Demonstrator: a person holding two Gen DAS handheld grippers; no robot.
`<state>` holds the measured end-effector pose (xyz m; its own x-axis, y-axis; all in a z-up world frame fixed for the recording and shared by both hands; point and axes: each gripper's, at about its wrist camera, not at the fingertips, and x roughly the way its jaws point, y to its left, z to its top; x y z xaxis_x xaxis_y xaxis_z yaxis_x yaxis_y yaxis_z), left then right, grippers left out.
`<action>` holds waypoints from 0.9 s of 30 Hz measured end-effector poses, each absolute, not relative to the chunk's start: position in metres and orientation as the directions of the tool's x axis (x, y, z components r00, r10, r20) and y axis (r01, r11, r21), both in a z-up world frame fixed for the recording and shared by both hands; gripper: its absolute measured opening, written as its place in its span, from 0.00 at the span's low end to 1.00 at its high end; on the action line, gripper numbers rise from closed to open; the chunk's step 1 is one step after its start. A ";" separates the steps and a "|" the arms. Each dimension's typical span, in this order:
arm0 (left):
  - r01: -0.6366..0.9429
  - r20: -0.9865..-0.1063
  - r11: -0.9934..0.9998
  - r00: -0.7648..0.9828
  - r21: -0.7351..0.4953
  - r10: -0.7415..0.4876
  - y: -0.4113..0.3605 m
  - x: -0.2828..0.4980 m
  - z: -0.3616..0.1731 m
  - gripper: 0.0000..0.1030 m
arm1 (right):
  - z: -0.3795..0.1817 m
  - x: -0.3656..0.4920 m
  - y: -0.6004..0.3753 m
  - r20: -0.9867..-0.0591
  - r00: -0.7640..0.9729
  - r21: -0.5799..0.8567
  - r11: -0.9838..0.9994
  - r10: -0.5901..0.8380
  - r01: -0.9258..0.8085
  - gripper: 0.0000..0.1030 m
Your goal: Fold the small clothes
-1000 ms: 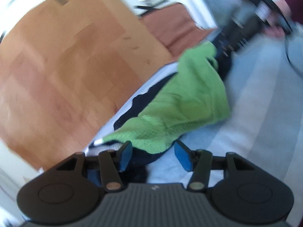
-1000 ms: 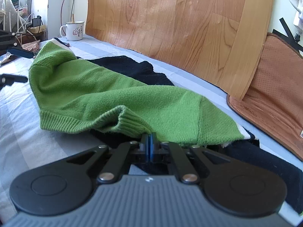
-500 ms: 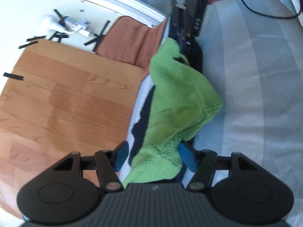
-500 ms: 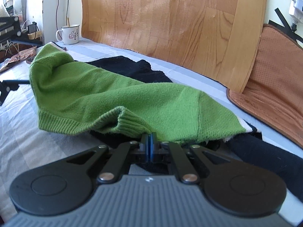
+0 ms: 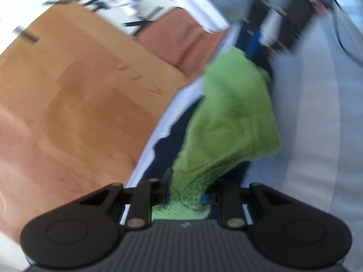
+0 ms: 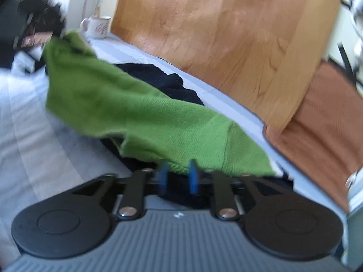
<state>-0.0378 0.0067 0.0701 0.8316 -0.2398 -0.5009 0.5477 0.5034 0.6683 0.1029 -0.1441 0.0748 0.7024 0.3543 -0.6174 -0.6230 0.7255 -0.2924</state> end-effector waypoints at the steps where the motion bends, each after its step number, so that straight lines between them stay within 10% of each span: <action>1: 0.539 -0.491 0.530 0.836 0.654 -0.244 0.010 -0.038 0.077 0.20 | 0.075 0.102 -0.141 -0.612 0.705 -0.309 0.712 0.359 -0.631 0.47; 16: 0.446 -0.360 0.746 0.886 0.494 -0.292 0.034 -0.067 0.156 0.21 | 0.066 0.086 -0.128 -0.446 0.855 -0.591 0.631 0.265 -0.503 0.61; 21: 0.428 -0.343 0.767 0.895 0.478 -0.286 0.034 -0.089 0.172 0.21 | 0.080 0.092 -0.133 -0.351 0.911 -0.627 0.669 0.215 -0.399 0.13; 27: 0.321 -0.246 0.834 0.942 0.449 -0.230 0.047 -0.122 0.215 0.19 | 0.164 0.057 -0.152 -0.126 0.968 -0.599 0.762 0.215 -0.247 0.11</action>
